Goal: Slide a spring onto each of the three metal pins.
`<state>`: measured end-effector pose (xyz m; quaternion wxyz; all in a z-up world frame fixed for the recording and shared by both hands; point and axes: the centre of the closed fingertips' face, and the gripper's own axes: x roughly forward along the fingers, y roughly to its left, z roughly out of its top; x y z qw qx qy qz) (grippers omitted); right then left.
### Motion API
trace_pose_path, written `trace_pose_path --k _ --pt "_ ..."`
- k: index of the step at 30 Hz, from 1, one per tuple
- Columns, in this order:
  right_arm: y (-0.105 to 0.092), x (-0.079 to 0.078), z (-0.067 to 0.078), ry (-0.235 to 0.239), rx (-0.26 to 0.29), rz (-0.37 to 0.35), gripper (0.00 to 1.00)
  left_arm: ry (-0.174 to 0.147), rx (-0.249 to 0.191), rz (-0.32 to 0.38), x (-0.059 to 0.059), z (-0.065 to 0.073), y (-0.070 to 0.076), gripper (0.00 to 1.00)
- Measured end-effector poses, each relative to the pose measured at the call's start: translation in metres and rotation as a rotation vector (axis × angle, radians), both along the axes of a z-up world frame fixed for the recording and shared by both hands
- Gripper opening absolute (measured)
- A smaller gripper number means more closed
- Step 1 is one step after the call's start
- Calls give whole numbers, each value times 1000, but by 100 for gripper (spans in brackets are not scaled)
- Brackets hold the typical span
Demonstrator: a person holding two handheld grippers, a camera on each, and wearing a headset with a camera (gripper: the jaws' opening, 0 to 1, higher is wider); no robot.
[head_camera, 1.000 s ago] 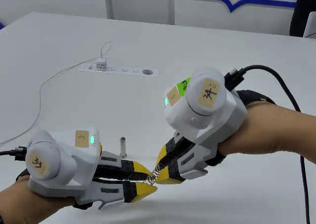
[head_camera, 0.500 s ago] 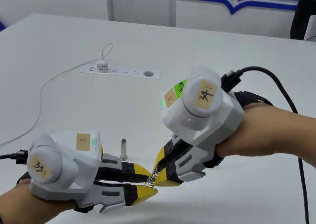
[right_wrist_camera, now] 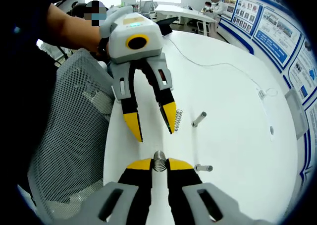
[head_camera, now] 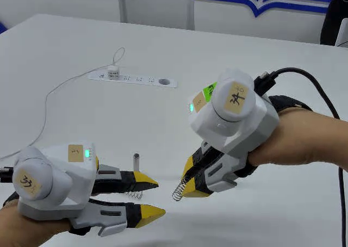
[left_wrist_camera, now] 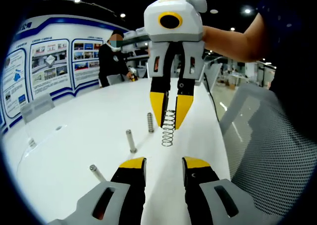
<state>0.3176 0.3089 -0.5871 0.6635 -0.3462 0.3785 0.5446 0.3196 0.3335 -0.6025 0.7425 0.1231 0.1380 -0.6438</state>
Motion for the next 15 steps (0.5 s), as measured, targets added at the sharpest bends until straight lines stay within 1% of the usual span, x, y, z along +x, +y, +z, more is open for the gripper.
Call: trace_pose_path --k 8,10,15 --pt "-18 12 3 -13 -22 -41 12 12 -13 85 11 -3 20 39" --pt "-21 14 4 -15 -23 -47 12 19 -16 106 13 -3 23 42" --pt "-27 23 8 -26 -31 -66 12 23 -22 145 17 -4 33 45"
